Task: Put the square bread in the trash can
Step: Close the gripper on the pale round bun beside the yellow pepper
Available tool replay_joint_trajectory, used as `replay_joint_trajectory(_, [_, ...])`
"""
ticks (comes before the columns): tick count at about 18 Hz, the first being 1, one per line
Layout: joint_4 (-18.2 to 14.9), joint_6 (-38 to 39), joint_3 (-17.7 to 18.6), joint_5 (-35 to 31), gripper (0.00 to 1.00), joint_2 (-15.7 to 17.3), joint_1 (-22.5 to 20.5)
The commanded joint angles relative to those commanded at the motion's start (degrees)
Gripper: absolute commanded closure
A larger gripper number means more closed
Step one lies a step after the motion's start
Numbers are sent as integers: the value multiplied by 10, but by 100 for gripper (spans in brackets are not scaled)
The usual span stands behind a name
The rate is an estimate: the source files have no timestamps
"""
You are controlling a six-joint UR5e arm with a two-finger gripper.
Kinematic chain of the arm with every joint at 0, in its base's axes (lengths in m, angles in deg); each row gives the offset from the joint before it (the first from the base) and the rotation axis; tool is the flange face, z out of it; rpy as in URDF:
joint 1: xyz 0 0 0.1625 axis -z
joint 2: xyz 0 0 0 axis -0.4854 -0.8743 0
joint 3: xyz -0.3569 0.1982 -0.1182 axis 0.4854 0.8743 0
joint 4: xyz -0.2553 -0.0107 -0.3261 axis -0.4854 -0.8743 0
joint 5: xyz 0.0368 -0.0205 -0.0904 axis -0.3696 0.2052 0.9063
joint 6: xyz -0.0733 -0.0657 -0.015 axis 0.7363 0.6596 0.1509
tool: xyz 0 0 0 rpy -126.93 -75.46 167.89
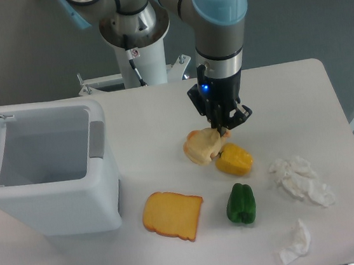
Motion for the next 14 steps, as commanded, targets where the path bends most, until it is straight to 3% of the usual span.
replay_joint_trajectory(14, [3, 34, -13, 3, 80, -2, 5])
